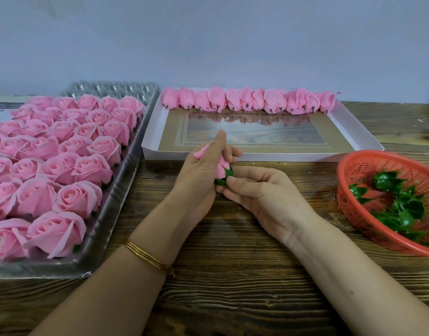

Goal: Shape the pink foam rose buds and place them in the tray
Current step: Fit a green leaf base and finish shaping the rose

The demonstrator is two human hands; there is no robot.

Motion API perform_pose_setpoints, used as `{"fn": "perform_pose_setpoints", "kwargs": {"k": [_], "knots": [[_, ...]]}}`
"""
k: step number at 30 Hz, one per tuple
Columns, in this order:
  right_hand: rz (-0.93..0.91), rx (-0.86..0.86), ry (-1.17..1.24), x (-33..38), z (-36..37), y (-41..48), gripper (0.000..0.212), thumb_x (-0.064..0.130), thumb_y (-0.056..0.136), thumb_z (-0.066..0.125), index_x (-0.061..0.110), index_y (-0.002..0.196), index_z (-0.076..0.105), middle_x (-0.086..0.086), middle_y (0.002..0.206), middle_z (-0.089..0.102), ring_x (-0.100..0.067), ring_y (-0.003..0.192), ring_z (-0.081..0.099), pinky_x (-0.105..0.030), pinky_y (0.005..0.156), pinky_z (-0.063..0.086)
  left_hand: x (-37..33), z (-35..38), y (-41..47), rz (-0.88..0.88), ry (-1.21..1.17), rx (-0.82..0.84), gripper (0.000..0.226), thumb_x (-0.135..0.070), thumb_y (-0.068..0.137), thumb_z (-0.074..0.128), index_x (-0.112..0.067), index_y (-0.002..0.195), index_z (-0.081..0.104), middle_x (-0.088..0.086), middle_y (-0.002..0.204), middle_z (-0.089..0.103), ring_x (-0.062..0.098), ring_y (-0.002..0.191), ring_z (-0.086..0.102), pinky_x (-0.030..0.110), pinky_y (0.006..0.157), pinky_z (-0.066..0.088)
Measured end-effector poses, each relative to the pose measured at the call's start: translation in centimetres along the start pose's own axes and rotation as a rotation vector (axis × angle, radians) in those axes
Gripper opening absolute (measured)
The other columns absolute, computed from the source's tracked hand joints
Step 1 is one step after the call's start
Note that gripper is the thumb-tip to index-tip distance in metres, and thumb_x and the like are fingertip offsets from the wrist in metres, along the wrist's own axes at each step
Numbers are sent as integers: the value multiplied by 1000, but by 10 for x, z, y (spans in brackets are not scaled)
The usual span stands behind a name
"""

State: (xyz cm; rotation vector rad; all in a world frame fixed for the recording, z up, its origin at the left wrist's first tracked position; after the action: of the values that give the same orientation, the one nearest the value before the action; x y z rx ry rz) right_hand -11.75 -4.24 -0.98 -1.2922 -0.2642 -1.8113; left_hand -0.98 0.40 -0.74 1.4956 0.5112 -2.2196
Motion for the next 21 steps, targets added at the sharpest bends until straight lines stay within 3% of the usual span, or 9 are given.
{"fn": "perform_pose_setpoints", "kwargs": {"k": [11, 16, 21], "knots": [[-45, 10, 58, 1, 1, 0, 40, -4, 61, 68, -6, 100, 69, -17, 85, 74, -23, 80, 73, -27, 79, 59, -2, 3, -5, -29, 25, 33, 43, -41, 96, 49, -17, 64, 64, 1, 81, 61, 12, 82, 59, 27, 78, 51], [-79, -13, 15, 2, -1, 0, 49, -1, 58, 71, -6, 107, 69, -18, 88, 74, -22, 80, 72, -24, 72, 59, -1, 4, -5, -35, 61, 52, 38, -51, 81, 54, -20, 73, 75, -5, 77, 70, 8, 77, 67, 24, 70, 55], [-139, -27, -58, 3, -2, -1, 44, 3, 57, 74, -1, 101, 73, -19, 88, 74, -23, 83, 72, -22, 67, 56, -1, 5, -4, -26, 39, 77, 38, -49, 81, 55, -17, 76, 76, -4, 77, 71, 11, 78, 68, 29, 75, 57]]}}
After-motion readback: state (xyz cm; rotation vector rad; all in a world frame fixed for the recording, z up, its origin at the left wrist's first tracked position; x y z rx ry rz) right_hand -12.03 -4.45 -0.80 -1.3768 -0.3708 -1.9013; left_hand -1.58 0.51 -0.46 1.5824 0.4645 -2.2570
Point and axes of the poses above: each hand's wrist, its own y-axis towards the middle knuckle, its own z-axis out of the palm, x = y × z, the point moved 3 cm from there along y, towards the middle knuckle
